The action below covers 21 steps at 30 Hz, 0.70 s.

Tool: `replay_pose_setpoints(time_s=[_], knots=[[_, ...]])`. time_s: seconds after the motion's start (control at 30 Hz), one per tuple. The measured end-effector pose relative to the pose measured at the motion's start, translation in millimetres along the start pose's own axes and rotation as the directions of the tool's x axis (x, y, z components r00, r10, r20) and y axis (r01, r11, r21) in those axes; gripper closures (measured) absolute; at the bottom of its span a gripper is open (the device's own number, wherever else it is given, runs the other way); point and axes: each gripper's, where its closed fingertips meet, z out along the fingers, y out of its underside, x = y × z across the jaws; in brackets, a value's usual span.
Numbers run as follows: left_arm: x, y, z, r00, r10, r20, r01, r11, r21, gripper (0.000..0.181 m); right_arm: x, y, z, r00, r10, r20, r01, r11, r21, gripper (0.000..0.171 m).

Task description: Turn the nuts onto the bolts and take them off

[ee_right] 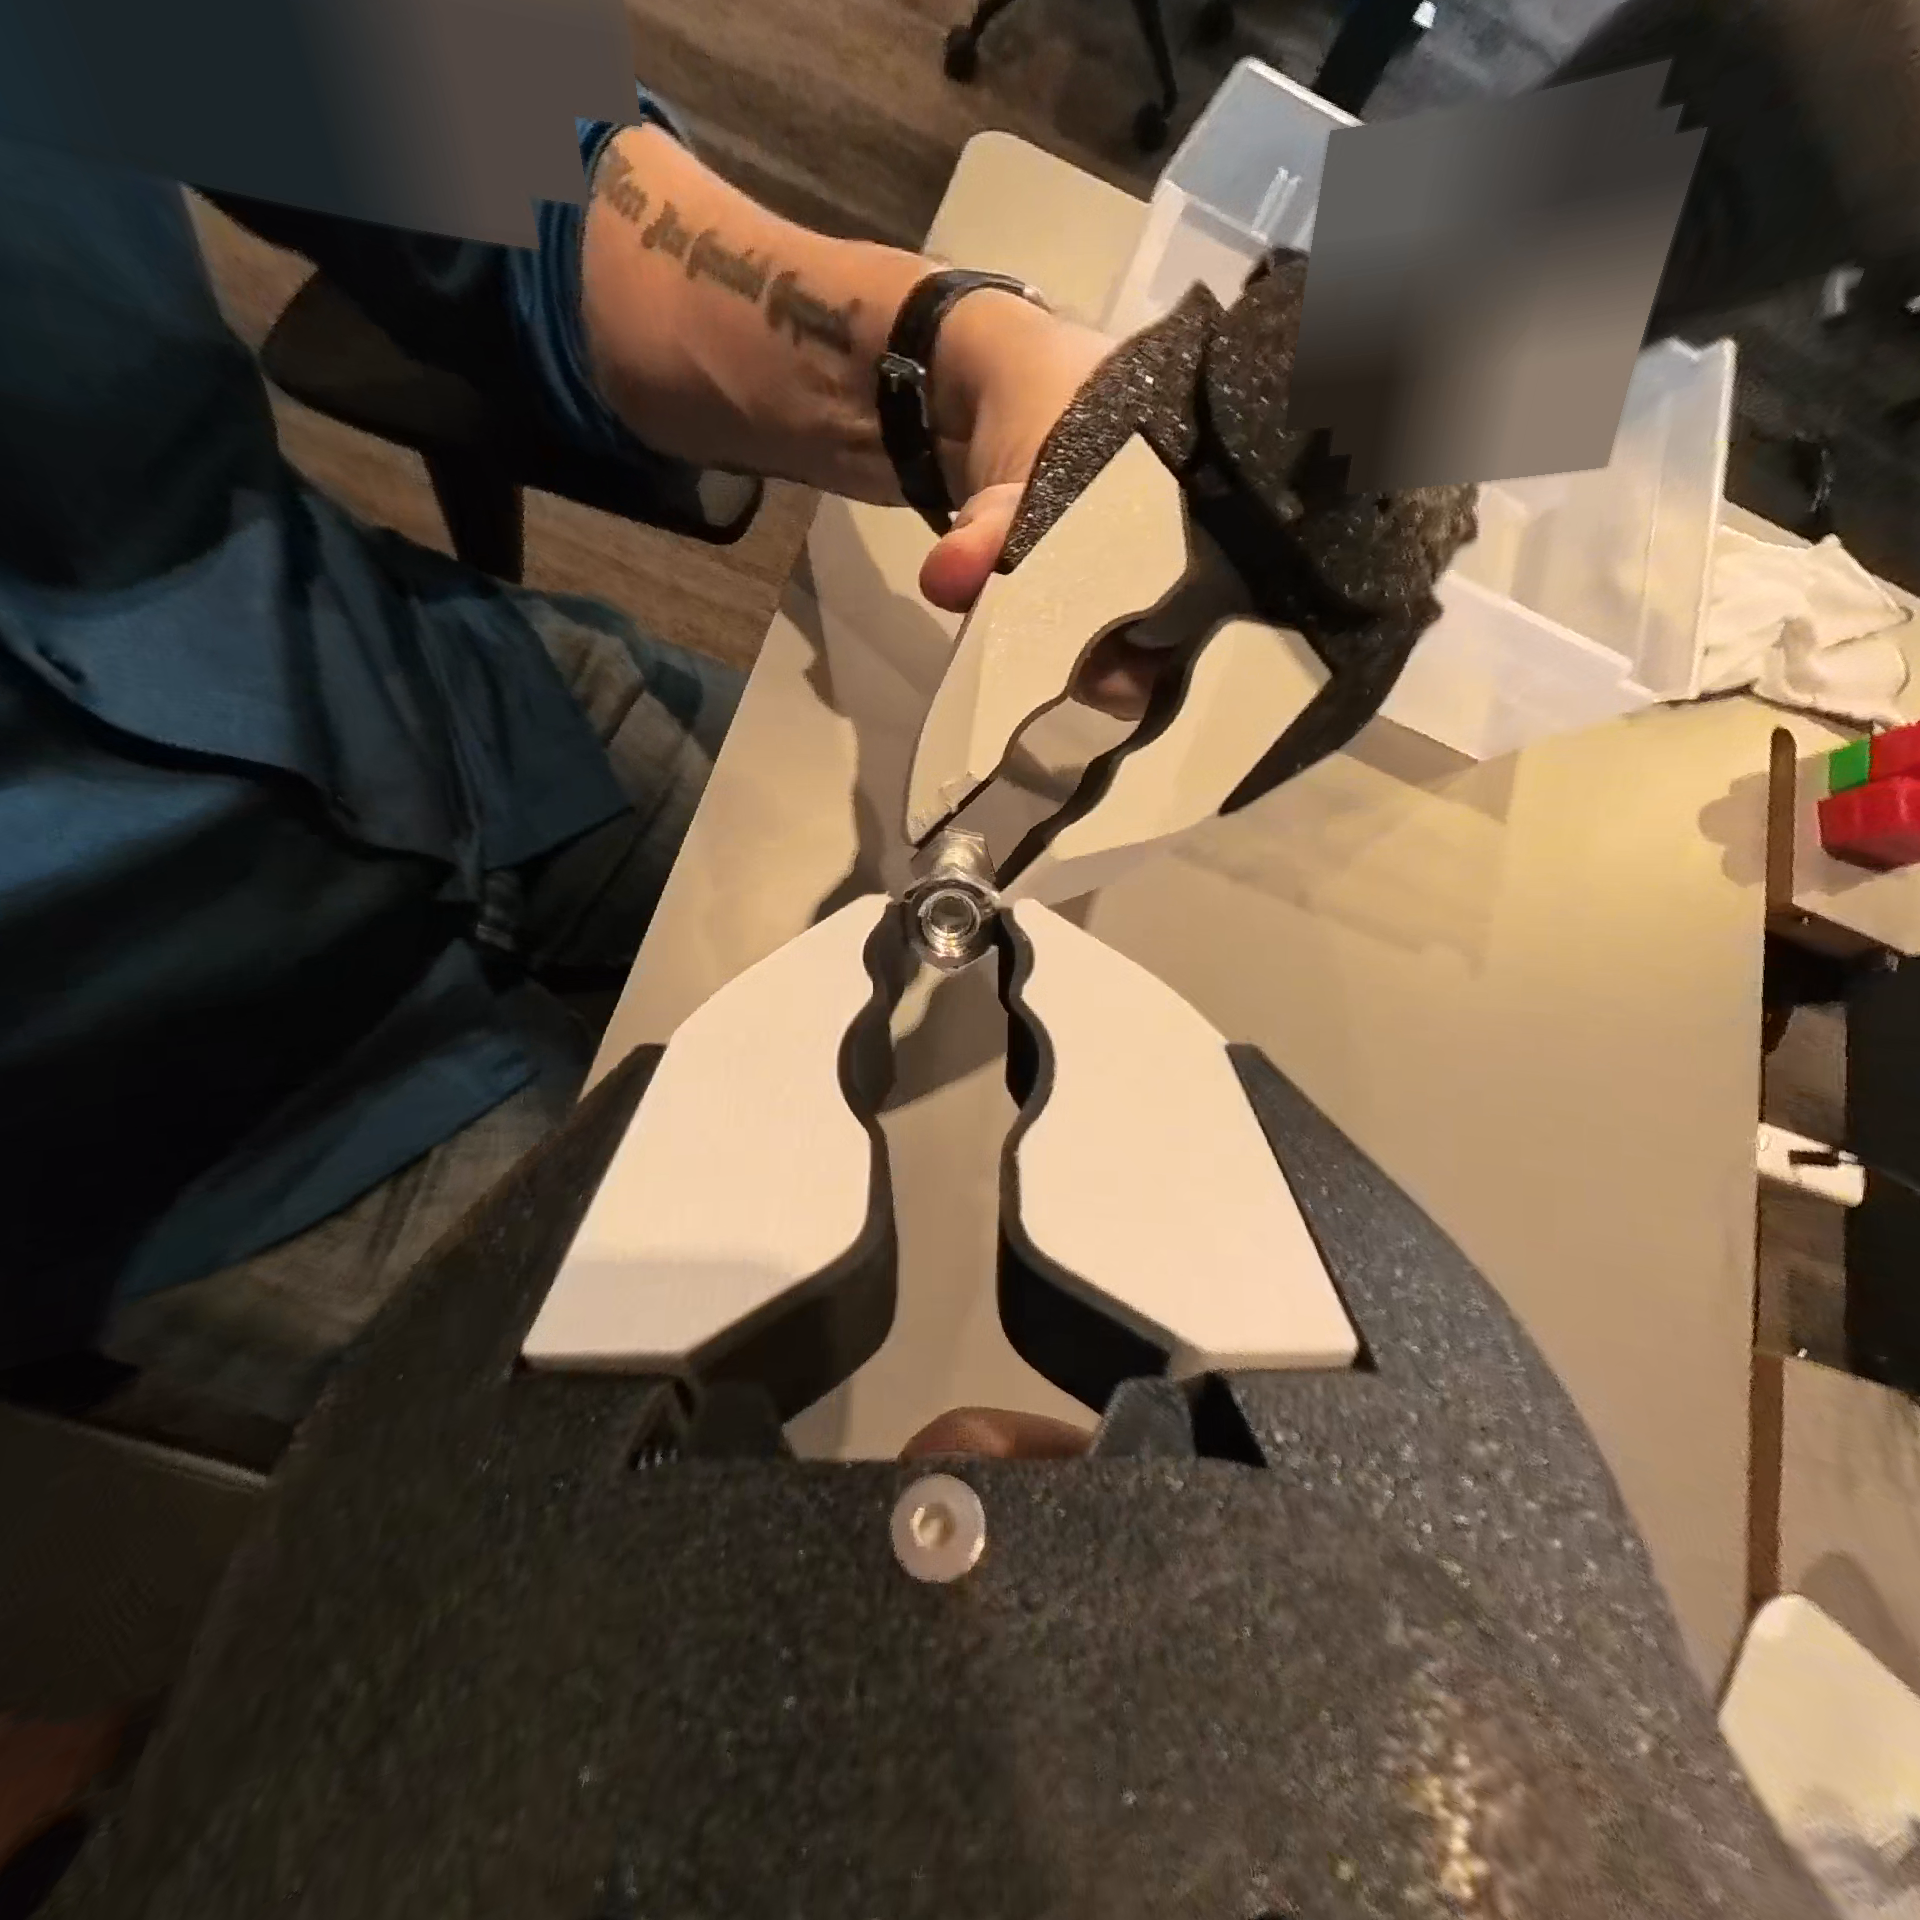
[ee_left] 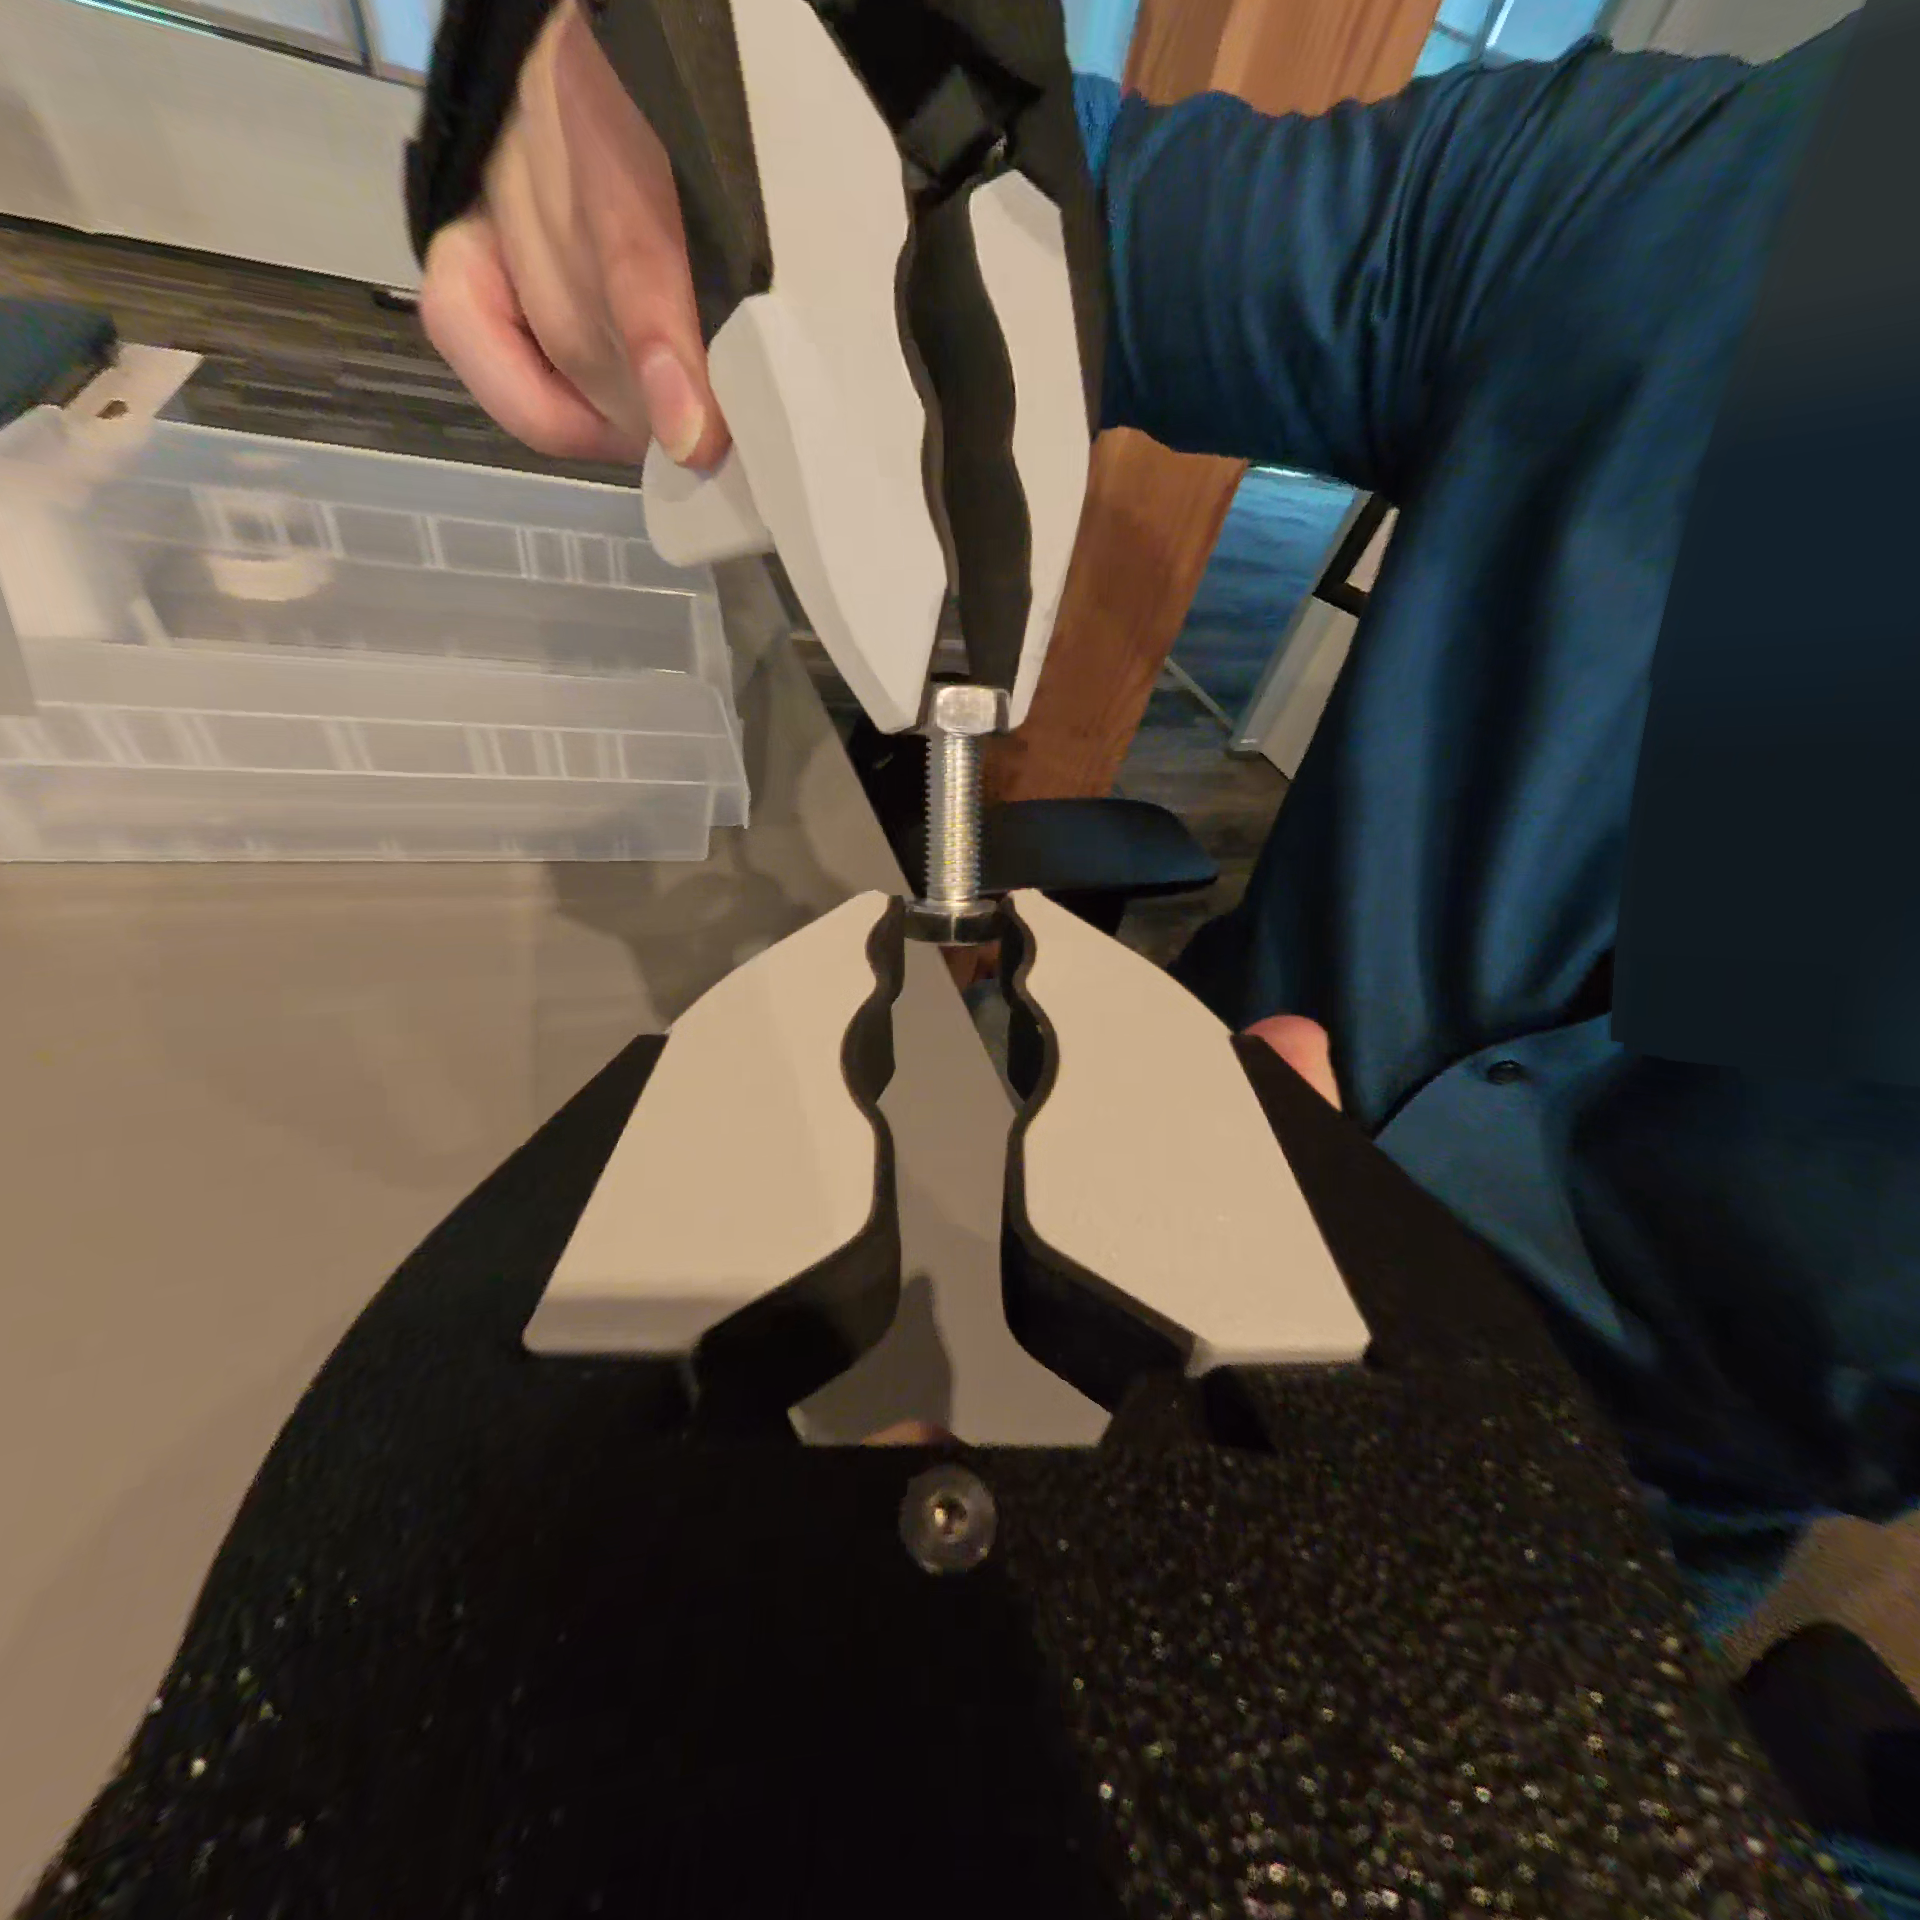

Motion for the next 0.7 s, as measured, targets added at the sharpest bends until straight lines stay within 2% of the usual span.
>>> replay_pose_setpoints(time_s=[0.27,0.47,0.7], knots=[[-18,-3,0,0.949,0.139,0.282,-0.109,0.987,-0.12,0.165,14,14,-6,0.947,0.319,-0.039,-0.314,0.944,0.098,0.155],[-32,-9,-6,0.781,0.333,0.529,-0.183,0.931,-0.316,0.165,25,24,-9,0.843,0.538,-0.023,-0.523,0.828,0.203,0.155],[-36,-16,-11,0.602,0.504,0.619,-0.224,0.851,-0.475,0.165,32,26,-14,0.694,0.711,0.109,-0.702,0.636,0.322,0.155]])
